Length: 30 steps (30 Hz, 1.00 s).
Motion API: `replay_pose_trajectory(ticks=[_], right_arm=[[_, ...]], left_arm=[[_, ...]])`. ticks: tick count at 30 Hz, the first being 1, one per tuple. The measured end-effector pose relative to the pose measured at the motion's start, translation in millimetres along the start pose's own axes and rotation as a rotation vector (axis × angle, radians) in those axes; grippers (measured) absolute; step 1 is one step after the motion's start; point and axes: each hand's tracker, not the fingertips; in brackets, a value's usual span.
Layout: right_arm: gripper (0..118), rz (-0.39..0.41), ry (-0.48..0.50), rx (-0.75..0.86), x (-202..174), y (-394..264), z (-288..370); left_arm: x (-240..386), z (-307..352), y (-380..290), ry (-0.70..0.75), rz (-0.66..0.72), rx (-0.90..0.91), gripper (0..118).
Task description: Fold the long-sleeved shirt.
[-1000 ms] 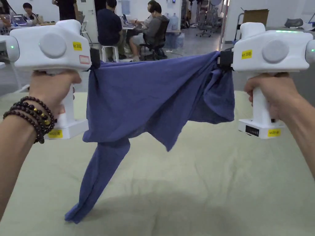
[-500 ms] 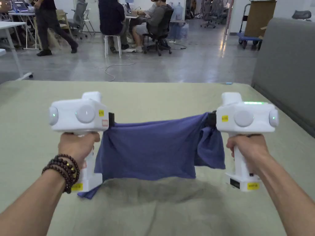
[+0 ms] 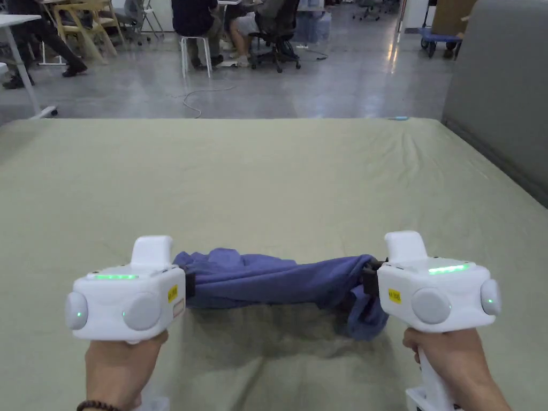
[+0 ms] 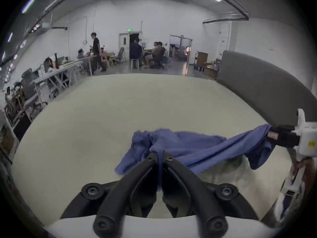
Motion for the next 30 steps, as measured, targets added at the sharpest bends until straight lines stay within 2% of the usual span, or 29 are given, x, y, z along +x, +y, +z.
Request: replay_pose_trajectory(ticks=[3, 6, 8, 10, 11, 12, 13, 14, 15, 17, 18, 19, 20, 21, 22, 24, 26, 28, 29, 30], right_arm=[[11, 0.001, 0.007, -0.063, -12.7, -52.5, 21.2], [11, 0.001, 0.036, -0.17, -21.3, -102.5, 28.1], [11, 0.022, 0.015, -0.225, -26.5, -128.2, 22.8], [12, 0.025, 0.006, -0.247, -26.3, -139.4, 18.5], [21, 0.013, 0.01, -0.214, -24.6, -138.3, 24.3], [53, -0.017, 0.004, -0.175, -22.1, -131.5, 32.8], [85, -0.026, -0.007, -0.167, -20.7, -125.5, 40.7], [112, -0.033, -0.025, -0.14, -18.6, -119.1, 51.6], [118, -0.038, -0.004, -0.108, -13.9, -113.3, 64.2], [118, -0.075, 0.003, -0.018, -7.9, -101.7, 83.9], [117, -0.086, -0.02, -0.01, -6.2, -97.0, 88.5], [106, -0.089, -0.034, -0.017, -4.8, -94.1, 92.2], [79, -0.091, -0.043, -0.024, -4.1, -92.7, 93.9], [10, -0.091, -0.047, -0.021, -3.6, -92.9, 94.9], [0, -0.089, -0.05, -0.019, -3.8, -93.7, 93.8], [0, -0.088, -0.093, -0.076, -5.3, -97.4, 84.8], [0, -0.095, -0.026, -0.121, -5.4, -96.6, 77.4], [2, -0.088, -0.044, -0.111, -3.2, -95.1, 66.9], [23, -0.073, -0.059, -0.11, -2.6, -87.5, 58.3], [75, -0.069, -0.071, -0.111, -0.7, -79.2, 49.6]], left_arm=[[-3.3, 10.7, -57.2, -0.021, 0.068, -0.082, 0], [-10.4, -5.0, -105.0, -0.061, 0.074, -0.214, 0], [-12.7, -12.4, -122.3, -0.044, 0.063, -0.262, 0], [-19.0, -18.1, -125.9, -0.054, 0.084, -0.237, 1], [-20.4, -15.8, -122.7, -0.06, 0.104, -0.225, 5], [-22.2, -10.0, -116.5, -0.085, 0.1, -0.212, 35], [-19.0, 0.5, -111.2, -0.09, 0.093, -0.204, 71], [-19.7, 6.6, -105.5, -0.088, 0.09, -0.195, 100], [-21.9, 13.5, -100.3, -0.087, 0.094, -0.174, 118], [-26.7, 26.6, -88.5, -0.119, 0.107, -0.035, 118], [-29.8, 27.4, -86.0, -0.096, 0.118, -0.064, 118], [-32.1, 26.9, -81.4, -0.084, 0.122, -0.083, 113], [-35.0, 25.7, -77.4, -0.064, 0.133, -0.092, 88], [-37.8, 29.5, -82.1, -0.066, 0.135, -0.087, 14], [-40.1, 28.1, -81.8, -0.068, 0.134, -0.08, 0], [-43.2, 22.3, -82.7, -0.043, 0.141, -0.077, 0], [-43.2, 25.0, -85.9, -0.096, 0.185, -0.077, 0], [-46.6, 22.6, -84.7, -0.095, 0.19, -0.069, 0], [-41.6, 27.5, -85.7, -0.094, 0.178, -0.066, 0], [-42.2, 26.1, -84.5, -0.089, 0.167, -0.067, 0]])
